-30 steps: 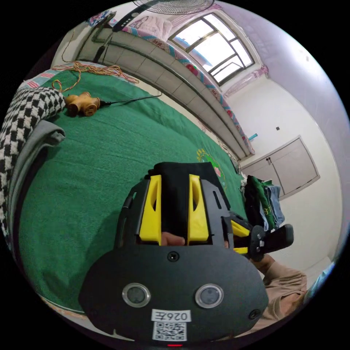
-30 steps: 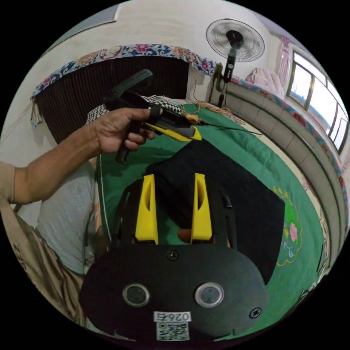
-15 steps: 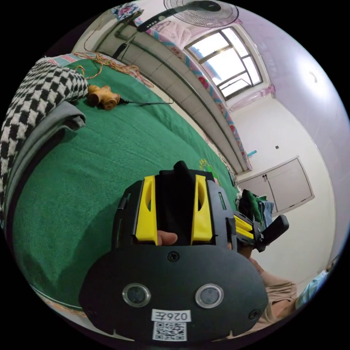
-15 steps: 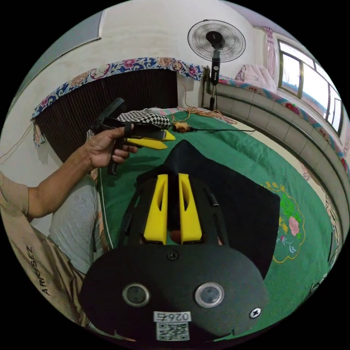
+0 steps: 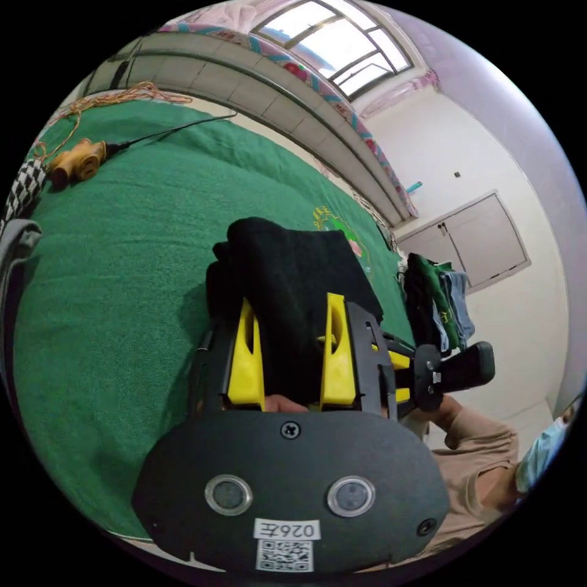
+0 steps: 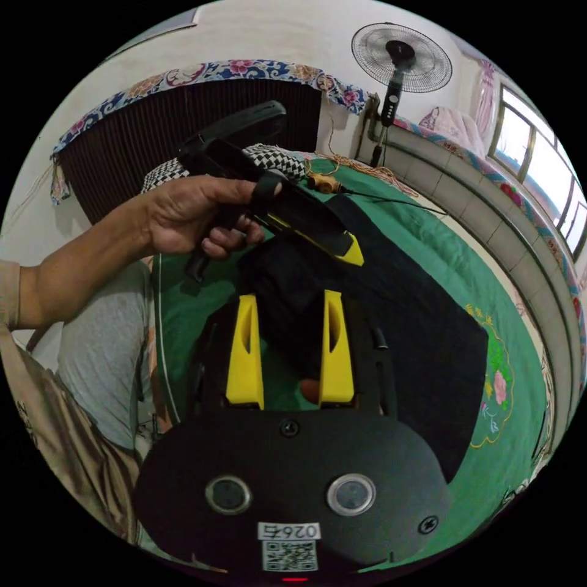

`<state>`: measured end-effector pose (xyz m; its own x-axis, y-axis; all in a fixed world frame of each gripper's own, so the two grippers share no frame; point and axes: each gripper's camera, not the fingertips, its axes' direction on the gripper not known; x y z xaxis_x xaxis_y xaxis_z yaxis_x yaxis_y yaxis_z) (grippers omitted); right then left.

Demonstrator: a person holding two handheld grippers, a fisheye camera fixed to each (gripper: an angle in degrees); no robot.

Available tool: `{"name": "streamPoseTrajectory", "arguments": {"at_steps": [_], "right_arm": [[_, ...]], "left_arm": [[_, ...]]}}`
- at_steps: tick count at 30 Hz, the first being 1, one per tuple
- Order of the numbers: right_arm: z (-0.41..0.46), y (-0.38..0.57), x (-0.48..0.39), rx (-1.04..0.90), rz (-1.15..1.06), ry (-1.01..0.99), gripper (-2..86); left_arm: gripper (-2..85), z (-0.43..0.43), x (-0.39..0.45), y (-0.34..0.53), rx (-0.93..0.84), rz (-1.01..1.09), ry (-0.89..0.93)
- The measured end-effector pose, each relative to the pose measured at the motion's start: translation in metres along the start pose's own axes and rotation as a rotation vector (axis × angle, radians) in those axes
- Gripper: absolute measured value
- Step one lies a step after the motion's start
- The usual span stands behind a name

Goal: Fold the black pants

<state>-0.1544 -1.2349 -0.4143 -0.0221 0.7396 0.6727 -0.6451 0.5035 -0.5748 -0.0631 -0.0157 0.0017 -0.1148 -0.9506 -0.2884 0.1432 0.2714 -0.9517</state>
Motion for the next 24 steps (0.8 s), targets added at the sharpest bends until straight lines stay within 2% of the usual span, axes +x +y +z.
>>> {"name": "streamPoseTrajectory", "arguments": {"at_steps": [1, 3, 5, 7, 10, 16, 19, 21, 24], "right_arm": [[-0.008, 0.005, 0.014, 0.01, 0.025, -0.045, 8.7], [-0.02, 0.015, 0.039, 0.031, 0.096, -0.122, 5.6], [-0.033, 0.025, 0.071, 0.061, 0.18, -0.287, 3.3], [-0.044, 0.044, 0.112, 0.084, 0.322, -0.457, 0.5], [-0.06, 0.068, 0.151, 0.135, 0.452, -0.586, -0.8], [-0.124, 0.097, 0.205, 0.233, 0.52, -0.55, -1.2], [-0.16, 0.113, 0.231, 0.286, 0.542, -0.502, -1.2], [-0.183, 0.129, 0.25, 0.345, 0.587, -0.494, -1.2], [-0.219, 0.161, 0.287, 0.439, 0.68, -0.506, -1.3]], "left_arm": [[16.4, 0.0, -0.002, -0.002, -0.001, -0.011, 0.023], [18.3, -0.001, -0.017, -0.007, 0.008, -0.08, 0.183], [18.7, -0.002, -0.027, -0.009, 0.023, -0.124, 0.268], [18.7, -0.002, -0.031, -0.012, 0.021, -0.131, 0.288], [18.4, -0.003, -0.028, -0.016, 0.024, -0.115, 0.248], [20.2, 0.0, -0.028, -0.018, 0.083, -0.142, 0.227], [17.1, 0.004, -0.024, -0.022, 0.084, -0.13, 0.188], [14.6, -0.001, -0.017, -0.018, 0.133, -0.117, 0.055], [16.0, 0.002, -0.005, -0.017, 0.144, -0.068, -0.084]]}}
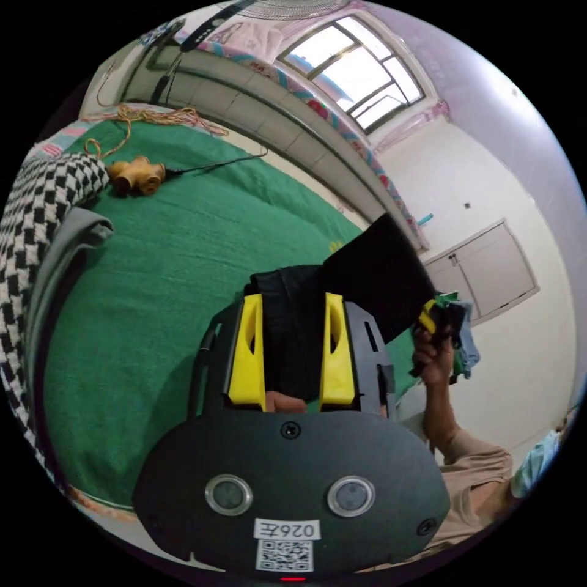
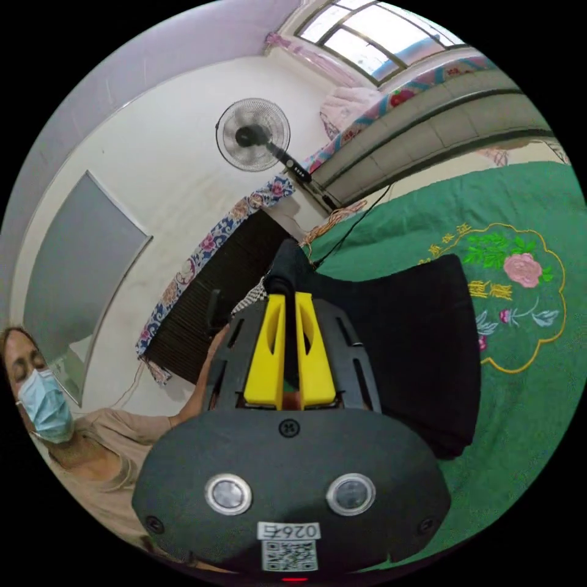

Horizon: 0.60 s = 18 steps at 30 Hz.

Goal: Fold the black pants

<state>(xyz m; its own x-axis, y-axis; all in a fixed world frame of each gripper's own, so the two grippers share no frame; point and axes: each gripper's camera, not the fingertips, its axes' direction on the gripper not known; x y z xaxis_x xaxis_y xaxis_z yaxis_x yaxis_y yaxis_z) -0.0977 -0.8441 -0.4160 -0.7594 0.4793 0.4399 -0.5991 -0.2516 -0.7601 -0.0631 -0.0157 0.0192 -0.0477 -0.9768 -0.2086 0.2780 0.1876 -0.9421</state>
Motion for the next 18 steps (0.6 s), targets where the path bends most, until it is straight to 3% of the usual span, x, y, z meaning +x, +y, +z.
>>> {"name": "streamPoseTrajectory", "arguments": {"at_steps": [2, 5, 8, 10, 14, 16, 18], "right_arm": [[-0.032, -0.004, 0.012, 0.065, 0.051, -0.022, -1.4], [-0.075, -0.007, 0.029, 0.152, 0.133, -0.041, -1.4], [-0.113, -0.012, 0.036, 0.215, 0.165, -0.003, -1.4], [-0.149, -0.017, 0.036, 0.275, 0.15, 0.054, -1.3], [-0.218, -0.02, 0.033, 0.422, 0.123, 0.187, -1.2], [-0.267, -0.015, 0.03, 0.516, 0.131, 0.296, -1.2], [-0.29, -0.019, 0.031, 0.425, 0.194, 0.506, -0.8]], "left_arm": [[17.4, 0.02, 0.003, -0.001, -0.074, 0.01, -0.045], [15.7, 0.07, 0.008, -0.002, -0.22, 0.019, 0.051], [10.4, 0.086, 0.027, -0.003, -0.21, 0.101, -0.183], [4.8, 0.089, 0.031, -0.003, -0.166, 0.139, -0.2], [3.7, 0.068, 0.019, -0.009, -0.003, 0.118, -0.023], [3.9, 0.046, 0.019, -0.008, 0.105, 0.118, -0.122], [5.0, 0.027, 0.012, -0.005, 0.188, 0.089, -0.262]]}}
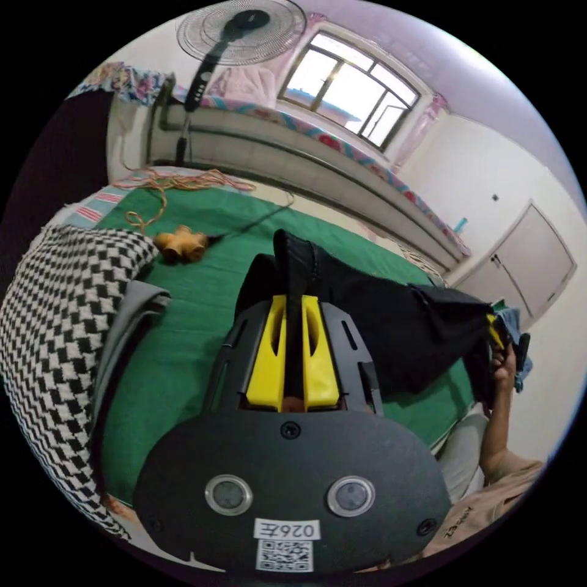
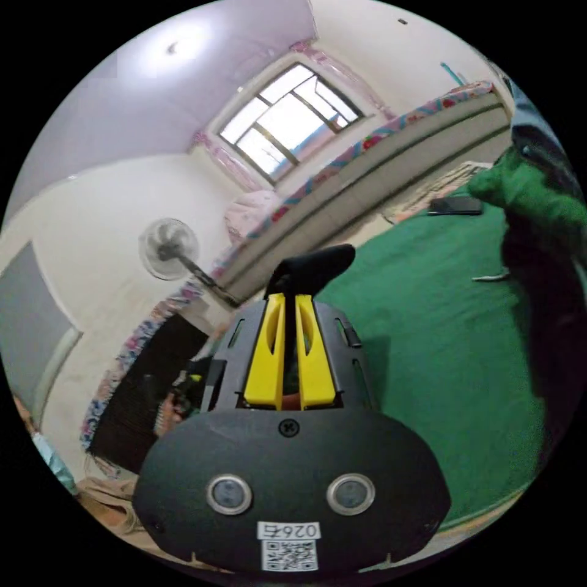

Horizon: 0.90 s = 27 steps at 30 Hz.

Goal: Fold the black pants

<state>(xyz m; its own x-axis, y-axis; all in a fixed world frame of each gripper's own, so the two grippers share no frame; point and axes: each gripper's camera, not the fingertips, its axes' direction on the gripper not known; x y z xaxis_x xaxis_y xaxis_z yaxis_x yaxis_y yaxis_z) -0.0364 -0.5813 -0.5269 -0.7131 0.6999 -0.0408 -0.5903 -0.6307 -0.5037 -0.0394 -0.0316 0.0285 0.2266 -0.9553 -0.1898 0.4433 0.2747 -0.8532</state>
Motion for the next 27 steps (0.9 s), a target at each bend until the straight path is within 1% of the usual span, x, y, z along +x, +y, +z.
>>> {"name": "streamPoseTrajectory", "arguments": {"at_steps": [1, 3, 4, 6, 9, 12, 13, 14, 15, 16, 17, 19, 20, 21, 22, 23, 24, 25, 26, 27], "right_arm": [[0.005, -0.007, 0.007, -0.113, -0.029, 0.122, -0.1], [0.017, -0.011, 0.026, -0.256, 0.026, 0.166, 1.3], [0.021, -0.009, 0.038, -0.289, 0.07, 0.162, 2.1], [0.019, -0.008, 0.053, -0.292, 0.143, 0.164, 3.0], [0.011, -0.01, 0.05, -0.209, 0.159, 0.228, 4.2], [0.016, -0.012, 0.021, -0.141, 0.039, 0.292, 5.0], [0.025, -0.012, 0.007, -0.156, -0.032, 0.303, 5.7], [0.03, -0.011, -0.001, -0.166, -0.076, 0.308, 6.1], [0.045, -0.008, -0.018, -0.2, -0.166, 0.325, 7.3], [0.062, -0.003, -0.034, -0.244, -0.264, 0.349, 8.8], [0.072, 0.0, -0.041, -0.272, -0.309, 0.364, 9.6], [0.114, 0.016, -0.063, -0.398, -0.47, 0.488, 12.7], [0.126, 0.02, -0.066, -0.44, -0.498, 0.536, 13.5], [0.151, 0.03, -0.066, -0.559, -0.539, 0.635, 13.5], [0.171, 0.042, -0.065, -0.665, -0.581, 0.709, 11.2], [0.171, 0.043, -0.066, -0.645, -0.582, 0.704, 8.8], [0.165, 0.04, -0.07, -0.632, -0.543, 0.692, 4.6], [0.155, 0.036, -0.073, -0.603, -0.557, 0.715, 1.0], [0.146, 0.032, -0.074, -0.553, -0.552, 0.732, 0.6], [0.122, 0.023, -0.071, -0.433, -0.5, 0.795, 0.0]], "left_arm": [[5.4, 0.0, -0.004, 0.001, 0.009, -0.015, -0.006], [8.7, 0.01, -0.021, 0.004, -0.02, -0.081, 0.063], [9.7, 0.014, -0.026, 0.005, -0.037, -0.108, 0.081], [11.3, 0.026, -0.035, 0.01, -0.074, -0.17, 0.116], [11.3, 0.032, -0.029, 0.015, -0.055, -0.144, 0.143], [12.3, 0.046, -0.011, 0.017, -0.087, -0.057, 0.131], [13.0, 0.05, -0.007, 0.017, -0.1, -0.036, 0.125], [14.4, 0.062, 0.002, 0.018, -0.143, 0.008, 0.102], [15.9, 0.075, 0.01, 0.019, -0.203, 0.049, 0.065], [16.0, 0.083, 0.014, 0.02, -0.238, 0.067, 0.043], [16.2, 0.098, 0.022, 0.024, -0.295, 0.108, 0.002], [15.3, 0.104, 0.037, 0.033, -0.279, 0.188, -0.13], [13.9, 0.109, 0.047, 0.038, -0.287, 0.254, -0.183], [11.8, 0.111, 0.054, 0.043, -0.286, 0.314, -0.219], [10.4, 0.112, 0.056, 0.045, -0.283, 0.346, -0.223], [7.3, 0.111, 0.059, 0.049, -0.289, 0.402, -0.192], [3.9, 0.109, 0.057, 0.05, -0.292, 0.405, -0.168], [3.0, 0.106, 0.056, 0.05, -0.289, 0.396, -0.154], [1.1, 0.097, 0.05, 0.048, -0.269, 0.362, -0.109], [0.5, 0.084, 0.043, 0.046, -0.223, 0.317, -0.059]]}}
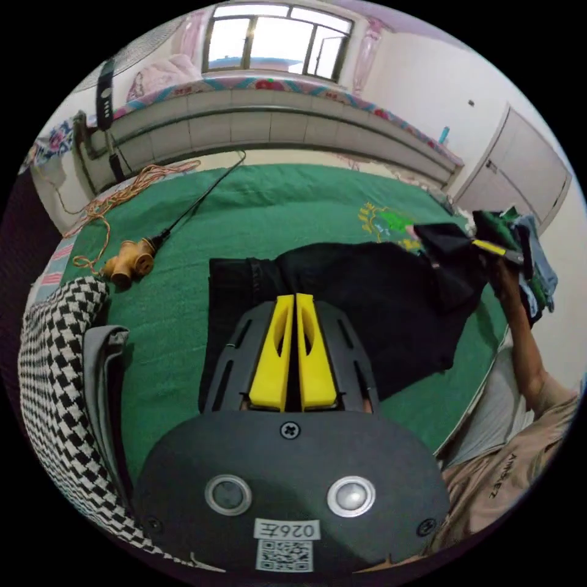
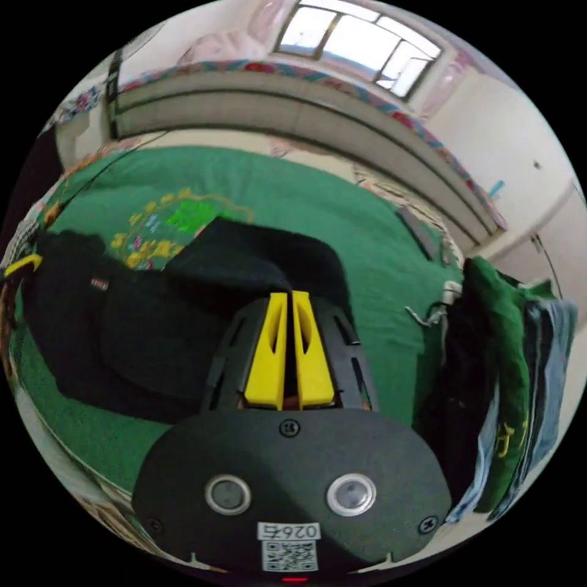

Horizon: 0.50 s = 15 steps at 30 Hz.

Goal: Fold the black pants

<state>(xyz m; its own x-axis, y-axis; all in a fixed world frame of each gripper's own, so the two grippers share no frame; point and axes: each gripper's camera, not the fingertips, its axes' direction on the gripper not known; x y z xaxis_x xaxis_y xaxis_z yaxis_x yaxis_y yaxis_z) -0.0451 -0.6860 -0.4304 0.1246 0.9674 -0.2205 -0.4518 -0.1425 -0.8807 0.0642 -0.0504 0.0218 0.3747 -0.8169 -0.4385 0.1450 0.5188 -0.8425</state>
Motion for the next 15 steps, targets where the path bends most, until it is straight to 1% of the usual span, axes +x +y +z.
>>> {"name": "streamPoseTrajectory", "arguments": {"at_steps": [1, 2, 4, 5, 6, 7, 9, 11, 12, 13, 14, 15], "right_arm": [[-0.016, 0.009, 0.03, 0.066, 0.143, 0.045, 0.0], [-0.023, 0.016, 0.046, 0.094, 0.222, 0.05, 0.1], [-0.045, 0.053, 0.112, 0.161, 0.531, 0.03, 3.2], [-0.048, 0.062, 0.123, 0.159, 0.582, 0.018, 5.2], [-0.051, 0.079, 0.141, 0.15, 0.654, -0.019, 8.3], [-0.054, 0.092, 0.149, 0.161, 0.695, -0.06, 10.8], [-0.061, 0.099, 0.146, 0.178, 0.679, -0.093, 12.1], [-0.072, 0.093, 0.128, 0.207, 0.588, -0.092, 12.5], [-0.079, 0.086, 0.11, 0.219, 0.502, -0.085, 12.8], [-0.086, 0.079, 0.087, 0.249, 0.388, -0.111, 13.0], [-0.088, 0.076, 0.074, 0.26, 0.318, -0.145, 13.1], [-0.089, 0.071, 0.046, 0.257, 0.177, -0.247, 13.2]], "left_arm": [[0.2, -0.005, -0.005, 0.002, 0.027, -0.024, 0.026], [0.0, -0.014, -0.015, 0.008, 0.075, -0.079, 0.069], [-0.1, -0.027, -0.029, 0.018, 0.152, -0.168, 0.102], [0.0, -0.035, -0.038, 0.026, 0.203, -0.221, 0.116], [0.5, -0.046, -0.045, 0.034, 0.271, -0.278, 0.091], [1.9, -0.051, -0.048, 0.038, 0.299, -0.299, 0.077], [6.9, -0.059, -0.056, 0.048, 0.342, -0.355, 0.078], [10.1, -0.053, -0.058, 0.05, 0.319, -0.358, 0.152], [11.9, -0.044, -0.057, 0.049, 0.276, -0.351, 0.208], [12.7, -0.039, -0.056, 0.047, 0.252, -0.343, 0.229], [14.4, -0.028, -0.051, 0.045, 0.198, -0.322, 0.249], [16.0, -0.018, -0.043, 0.041, 0.134, -0.285, 0.234]]}}
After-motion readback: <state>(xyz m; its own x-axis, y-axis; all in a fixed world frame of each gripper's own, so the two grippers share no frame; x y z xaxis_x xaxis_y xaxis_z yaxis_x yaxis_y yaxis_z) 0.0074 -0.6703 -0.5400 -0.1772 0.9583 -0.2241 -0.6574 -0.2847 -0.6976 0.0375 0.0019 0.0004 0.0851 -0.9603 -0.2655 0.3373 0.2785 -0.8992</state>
